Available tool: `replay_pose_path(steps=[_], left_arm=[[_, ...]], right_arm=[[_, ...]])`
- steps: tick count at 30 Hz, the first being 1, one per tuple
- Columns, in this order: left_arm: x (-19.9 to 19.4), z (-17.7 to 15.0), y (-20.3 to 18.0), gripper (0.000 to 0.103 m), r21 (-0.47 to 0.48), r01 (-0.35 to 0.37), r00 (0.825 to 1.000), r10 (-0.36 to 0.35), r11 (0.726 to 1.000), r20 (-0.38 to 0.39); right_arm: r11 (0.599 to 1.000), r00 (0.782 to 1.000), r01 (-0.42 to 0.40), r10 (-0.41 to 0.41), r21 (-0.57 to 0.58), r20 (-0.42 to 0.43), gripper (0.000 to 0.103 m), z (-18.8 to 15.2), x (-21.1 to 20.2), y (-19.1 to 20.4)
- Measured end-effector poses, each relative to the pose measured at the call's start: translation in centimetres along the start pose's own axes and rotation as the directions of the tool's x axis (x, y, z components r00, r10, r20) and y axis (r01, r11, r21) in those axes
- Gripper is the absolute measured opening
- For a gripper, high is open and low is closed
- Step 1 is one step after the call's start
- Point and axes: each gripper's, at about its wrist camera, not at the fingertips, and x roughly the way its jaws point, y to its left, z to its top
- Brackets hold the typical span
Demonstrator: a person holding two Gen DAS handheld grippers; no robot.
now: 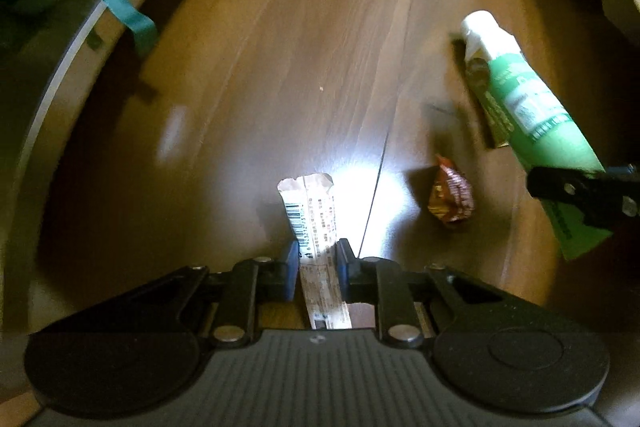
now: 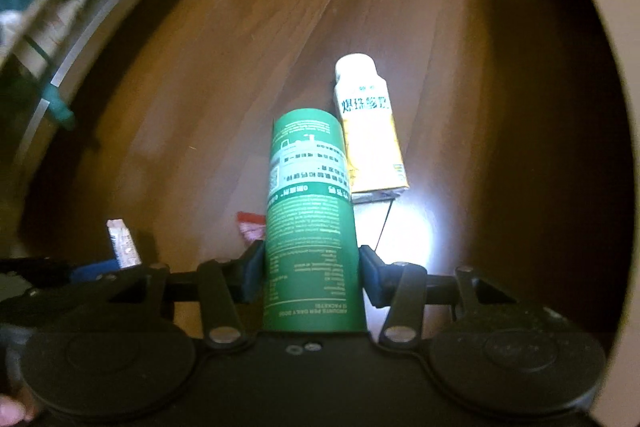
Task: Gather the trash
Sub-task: 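Grasp the white paper strip with the left tool while the right tool grasps the green can, then carry the paper strip and green can with both tools over the wastebasket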
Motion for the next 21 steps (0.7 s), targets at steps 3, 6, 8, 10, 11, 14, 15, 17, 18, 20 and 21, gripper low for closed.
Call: replay_pose_path(steps=[3, 6, 8, 10, 11, 14, 15, 17, 18, 20, 21], left_arm=[[-3.3, 0.3, 0.4, 0.019, 0.005, 0.012, 1.000, -0.012, 1.000, 0.012], [-7.5, 0.7, 0.6, 0.019, 0.028, 0.026, 0.999, -0.027, 0.999, 0.032], [-10.6, 0.8, 1.0, 0.019, 0.033, 0.034, 0.998, -0.036, 0.999, 0.045], [-14.7, 1.4, 1.4, 0.019, 0.035, 0.048, 0.997, -0.050, 0.998, 0.058], [-16.6, 1.7, 1.5, 0.018, 0.039, 0.052, 0.996, -0.055, 0.998, 0.065], [-23.2, 2.9, 1.7, 0.018, 0.068, 0.065, 0.994, -0.071, 0.996, 0.079], [-25.4, 3.3, 1.8, 0.019, 0.077, 0.069, 0.994, -0.075, 0.995, 0.081], [-30.0, 4.3, 1.9, 0.019, 0.085, 0.088, 0.991, -0.096, 0.993, 0.092], [-32.5, 4.7, 2.2, 0.019, 0.085, 0.097, 0.989, -0.105, 0.992, 0.103], [-37.4, 5.2, 2.8, 0.019, 0.091, 0.118, 0.984, -0.129, 0.989, 0.124], [-39.6, 5.5, 2.9, 0.019, 0.093, 0.123, 0.981, -0.136, 0.988, 0.139]], right_arm=[[0.999, 1.000, -0.027, 0.027, 0.036, 0.012, 0.048, -0.5, -3.9, 0.8], [0.998, 0.999, -0.043, 0.041, 0.046, 0.033, 0.048, -0.2, -8.9, 1.7], [0.998, 0.997, -0.050, 0.048, 0.046, 0.053, 0.048, 0.0, -12.8, 2.7], [0.998, 0.996, -0.052, 0.049, 0.039, 0.072, 0.048, 0.6, -16.0, 3.4], [0.998, 0.995, -0.056, 0.052, 0.038, 0.082, 0.048, 0.9, -18.5, 3.9], [0.997, 0.992, -0.068, 0.064, 0.032, 0.105, 0.048, 2.0, -24.0, 5.1], [0.997, 0.991, -0.072, 0.069, 0.022, 0.116, 0.048, 2.5, -26.3, 5.7], [0.997, 0.987, -0.072, 0.071, 0.004, 0.148, 0.048, 3.3, -30.7, 6.8], [0.997, 0.984, -0.072, 0.072, -0.006, 0.163, 0.048, 3.8, -32.8, 7.4], [0.997, 0.979, -0.071, 0.073, -0.021, 0.191, 0.048, 4.9, -36.8, 8.4], [0.996, 0.975, -0.079, 0.083, -0.028, 0.205, 0.048, 5.6, -39.0, 8.9]])
